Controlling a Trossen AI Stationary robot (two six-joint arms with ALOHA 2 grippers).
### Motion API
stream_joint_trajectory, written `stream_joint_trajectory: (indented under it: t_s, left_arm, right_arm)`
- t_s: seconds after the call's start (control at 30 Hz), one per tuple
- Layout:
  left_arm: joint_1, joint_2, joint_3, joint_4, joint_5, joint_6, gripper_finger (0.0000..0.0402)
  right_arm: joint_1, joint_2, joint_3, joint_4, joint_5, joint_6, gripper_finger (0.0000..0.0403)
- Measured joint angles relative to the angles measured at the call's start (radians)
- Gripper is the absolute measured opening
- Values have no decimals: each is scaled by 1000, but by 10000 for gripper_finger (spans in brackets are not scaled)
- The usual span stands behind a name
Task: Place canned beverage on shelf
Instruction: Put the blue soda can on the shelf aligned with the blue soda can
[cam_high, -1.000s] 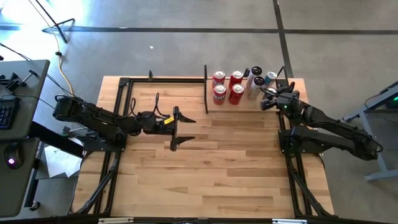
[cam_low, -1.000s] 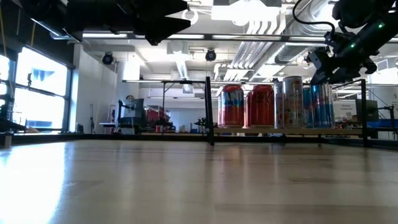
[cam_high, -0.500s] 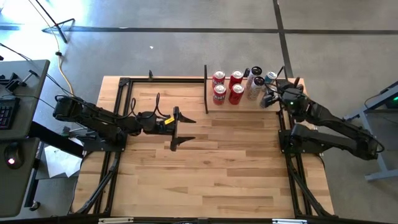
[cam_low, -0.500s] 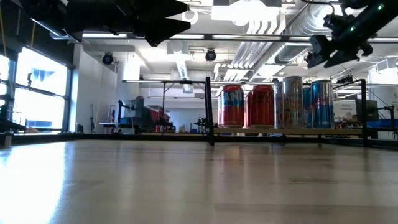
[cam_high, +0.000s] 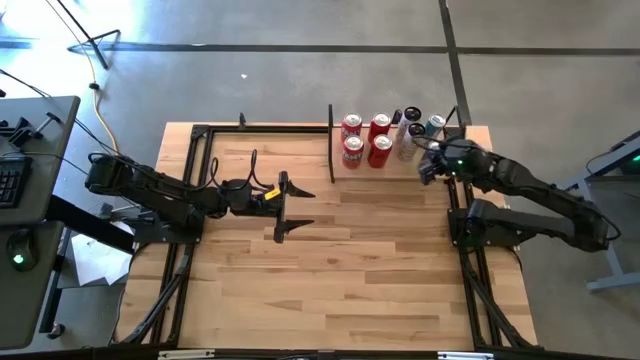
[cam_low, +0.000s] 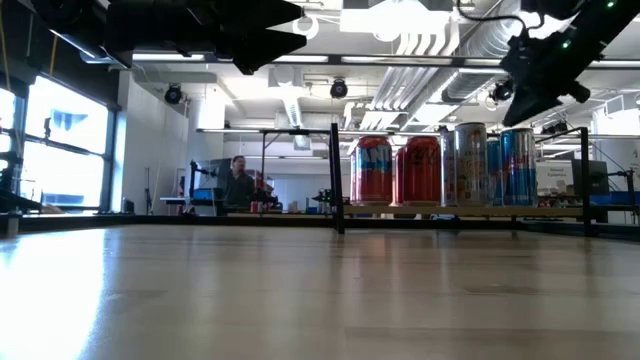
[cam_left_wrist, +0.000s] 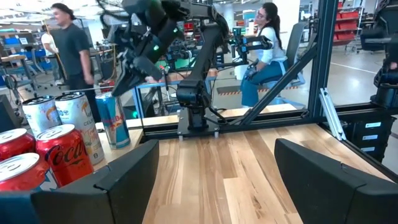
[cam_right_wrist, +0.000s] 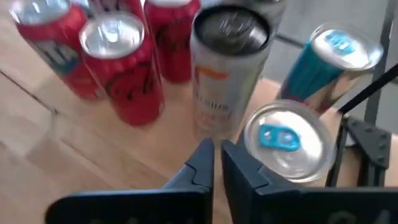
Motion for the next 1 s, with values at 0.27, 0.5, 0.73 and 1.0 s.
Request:
stream_joint_trajectory:
  t_s: [0.27, 0.5, 0.73, 1.0]
  left_arm:
    - [0, 0, 0, -1, 0, 0, 310]
    - [0, 0, 0, -2, 0, -7, 310]
    - [0, 0, 0, -2, 0, -8, 310]
    - [0, 0, 0, -7, 0, -15, 310]
  right_arm:
    - [0, 112, 0, -57, -40, 34, 31]
    - [-1, 126, 2, -128, 40, 85, 3]
    - [-14, 126, 2, -142, 77, 111, 1]
    - [-82, 126, 2, -167, 123, 150, 0]
